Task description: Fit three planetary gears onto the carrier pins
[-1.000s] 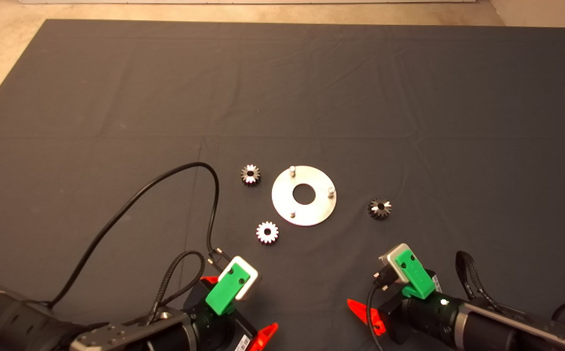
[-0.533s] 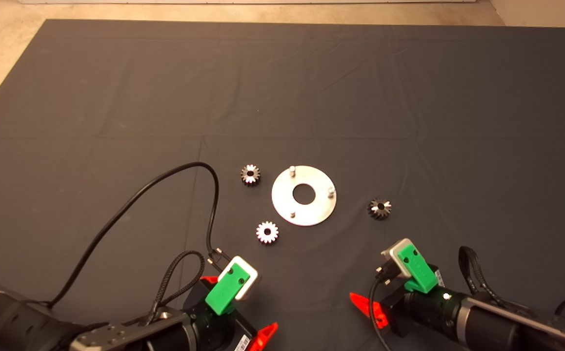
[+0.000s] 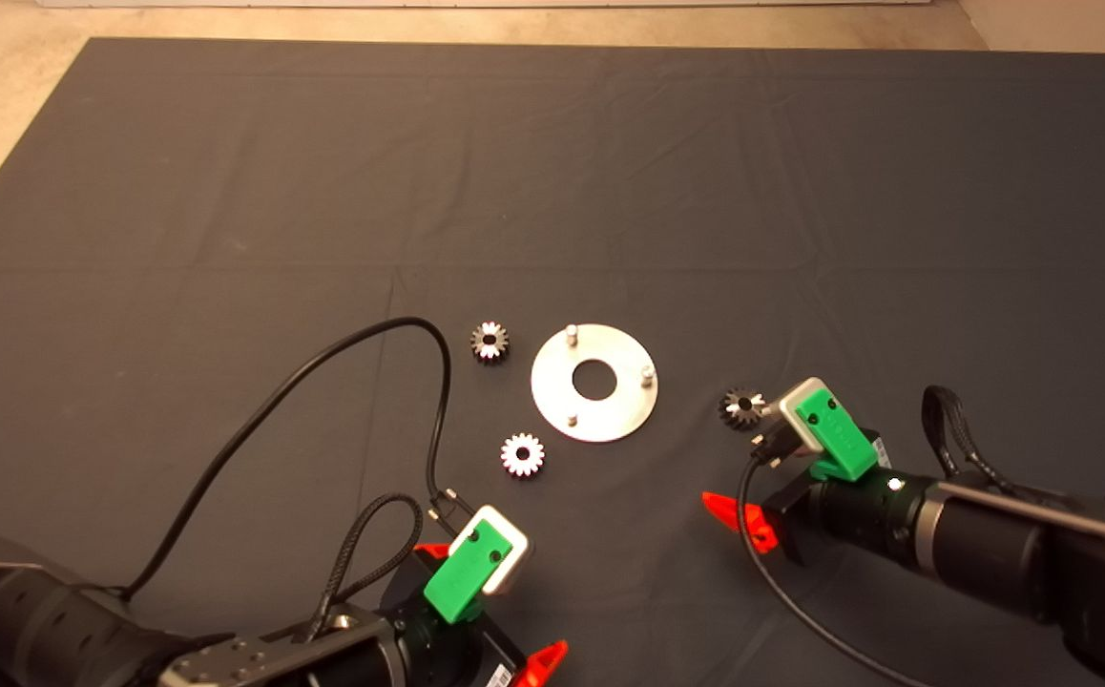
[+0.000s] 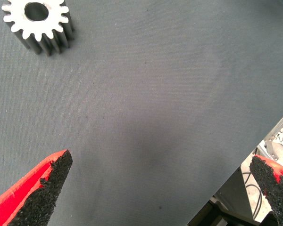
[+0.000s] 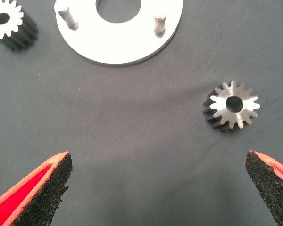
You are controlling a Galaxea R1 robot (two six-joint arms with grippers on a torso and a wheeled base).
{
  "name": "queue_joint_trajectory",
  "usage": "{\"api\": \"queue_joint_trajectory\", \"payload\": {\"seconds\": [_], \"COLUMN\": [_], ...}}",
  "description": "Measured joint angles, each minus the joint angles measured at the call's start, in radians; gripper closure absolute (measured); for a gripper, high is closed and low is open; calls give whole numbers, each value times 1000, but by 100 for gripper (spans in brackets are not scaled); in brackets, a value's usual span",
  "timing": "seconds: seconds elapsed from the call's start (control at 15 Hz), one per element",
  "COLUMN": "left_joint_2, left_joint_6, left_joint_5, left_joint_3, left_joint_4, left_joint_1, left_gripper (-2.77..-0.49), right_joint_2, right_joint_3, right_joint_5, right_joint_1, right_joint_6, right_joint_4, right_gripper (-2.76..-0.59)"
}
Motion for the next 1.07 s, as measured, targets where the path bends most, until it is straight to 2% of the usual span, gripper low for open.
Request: {"api": "queue_joint_trajectory", "payload": {"seconds": [0.13,0.27,0.33,0.4,0.47,0.67,1.07], "left_joint_2": [11,22,22,23,23,24,28], "left_joint_6": [0,0,0,0,0,0,0], "left_joint_5": [0,0,0,0,0,0,0], "left_joint_3": [0,0,0,0,0,0,0], "left_joint_4": [0,0,0,1,0,1,1], "left_joint_1": [0,0,0,0,0,0,0], "left_gripper": [-275,-275,-275,-275,-275,-275,-275], "right_joint_2": [1,0,-2,-5,-7,-19,-72], "right_joint_3": [0,0,0,0,0,-1,-25], "right_joint_5": [2,2,0,1,3,1,2], "right_joint_1": [42,103,132,160,173,174,182], "right_joint_6": [-6,-13,-16,-18,-19,-54,-120], "right_joint_4": [105,203,236,255,264,286,291], "right_gripper": [-276,-276,-276,-276,-276,-276,-276]}}
